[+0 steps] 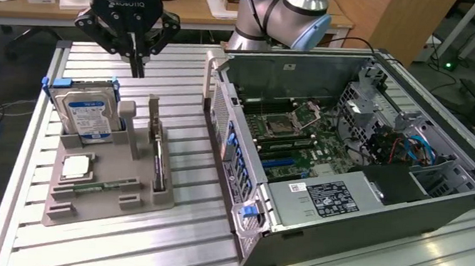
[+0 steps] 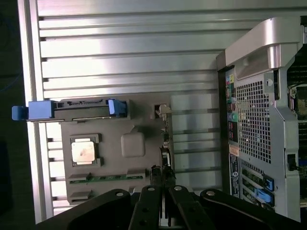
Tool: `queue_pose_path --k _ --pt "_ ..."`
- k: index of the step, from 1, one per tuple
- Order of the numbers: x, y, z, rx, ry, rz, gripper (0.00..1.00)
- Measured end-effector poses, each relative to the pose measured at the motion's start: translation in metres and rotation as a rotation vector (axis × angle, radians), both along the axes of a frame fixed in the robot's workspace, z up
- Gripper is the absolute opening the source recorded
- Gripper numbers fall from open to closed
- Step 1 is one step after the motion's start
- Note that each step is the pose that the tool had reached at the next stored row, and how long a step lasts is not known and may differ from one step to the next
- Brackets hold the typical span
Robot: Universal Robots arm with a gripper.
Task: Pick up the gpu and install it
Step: 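Reach for the gpu, then pick up the gpu and move the gpu toward the slot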
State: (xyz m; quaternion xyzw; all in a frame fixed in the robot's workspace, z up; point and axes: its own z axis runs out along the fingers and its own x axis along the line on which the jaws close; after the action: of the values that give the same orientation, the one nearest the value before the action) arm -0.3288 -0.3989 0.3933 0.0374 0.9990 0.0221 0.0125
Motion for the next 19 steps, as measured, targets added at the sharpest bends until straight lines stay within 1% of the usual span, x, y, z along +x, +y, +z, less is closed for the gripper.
queue_pose_path --k 14,15,16,17,19 --pt "-0.0001 0.0000 0.0000 0.0000 0.0000 0.000 0.15" --pt "-0.0001 0.0000 0.0000 0.0000 0.0000 0.000 0.16" --pt "-0.0001 0.0000 0.0000 0.0000 0.0000 0.000 0.22" --pt "-0.0001 0.0000 0.0000 0.0000 0.0000 0.000 0.22" --pt "-0.0001 0.0000 0.0000 0.0000 0.0000 0.000 0.34"
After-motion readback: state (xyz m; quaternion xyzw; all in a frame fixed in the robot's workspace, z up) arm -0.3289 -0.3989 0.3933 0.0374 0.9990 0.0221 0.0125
